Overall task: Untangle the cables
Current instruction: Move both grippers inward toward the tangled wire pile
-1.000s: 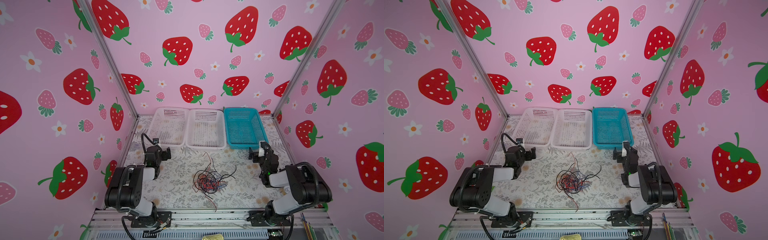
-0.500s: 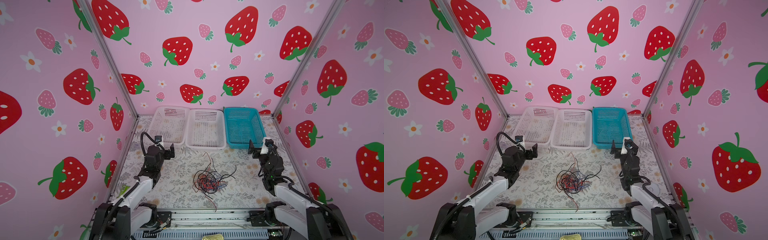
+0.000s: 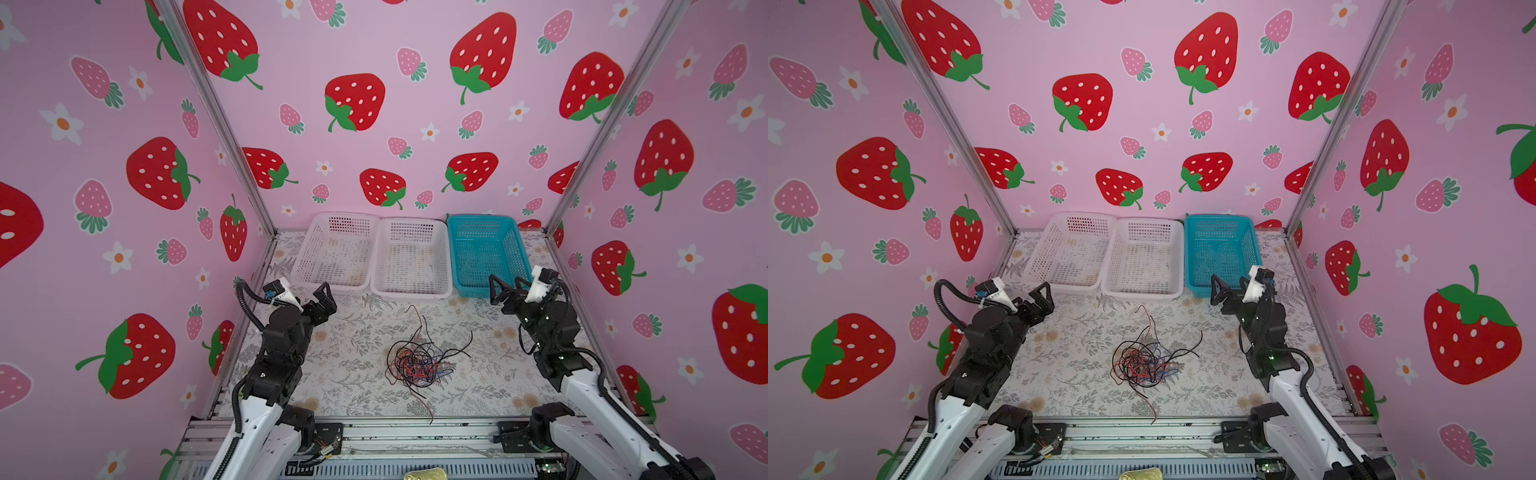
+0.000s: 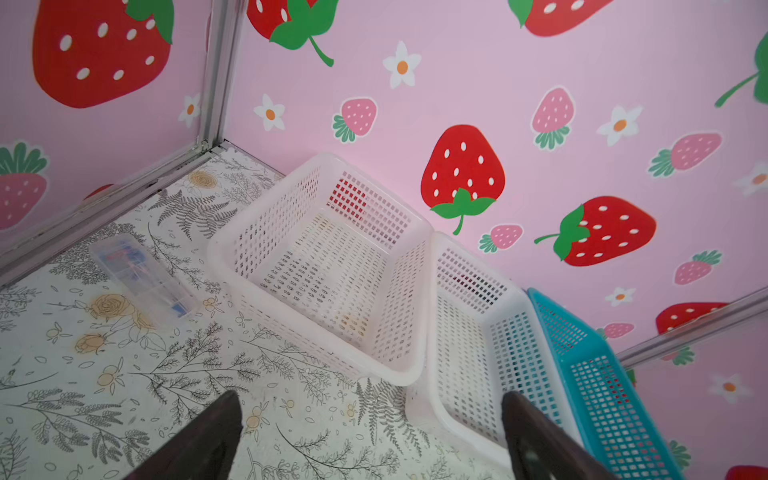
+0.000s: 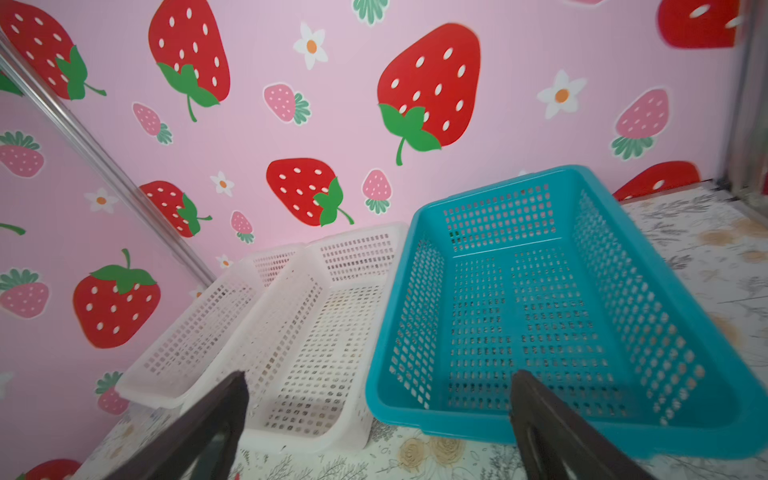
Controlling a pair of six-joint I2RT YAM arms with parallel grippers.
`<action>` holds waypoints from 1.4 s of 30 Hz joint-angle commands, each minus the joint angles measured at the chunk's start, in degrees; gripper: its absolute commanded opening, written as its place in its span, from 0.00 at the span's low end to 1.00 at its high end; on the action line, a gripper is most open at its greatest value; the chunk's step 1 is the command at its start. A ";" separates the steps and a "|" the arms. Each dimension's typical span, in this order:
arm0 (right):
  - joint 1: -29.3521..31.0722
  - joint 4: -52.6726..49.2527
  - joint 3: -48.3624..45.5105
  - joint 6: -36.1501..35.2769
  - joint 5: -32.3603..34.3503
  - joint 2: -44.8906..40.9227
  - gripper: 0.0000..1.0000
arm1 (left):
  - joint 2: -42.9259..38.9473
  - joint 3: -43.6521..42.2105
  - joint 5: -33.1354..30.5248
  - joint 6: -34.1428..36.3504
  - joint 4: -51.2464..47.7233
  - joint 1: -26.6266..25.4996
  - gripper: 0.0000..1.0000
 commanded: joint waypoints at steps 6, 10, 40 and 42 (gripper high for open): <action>18.48 -16.58 7.45 -0.88 1.57 8.19 0.98 | 4.00 3.05 10.05 -7.23 -13.01 -1.59 0.99; 26.15 -17.63 6.76 -0.47 1.12 10.78 0.93 | 6.56 3.03 9.54 -8.63 -17.94 -4.04 0.99; 43.25 -8.28 0.67 -1.49 6.94 29.43 0.27 | 6.50 -13.23 19.19 -16.83 -7.74 -25.41 1.00; 43.25 -7.93 1.43 -2.19 6.45 29.53 0.22 | 6.61 -14.89 20.35 -17.82 -5.09 -26.43 1.00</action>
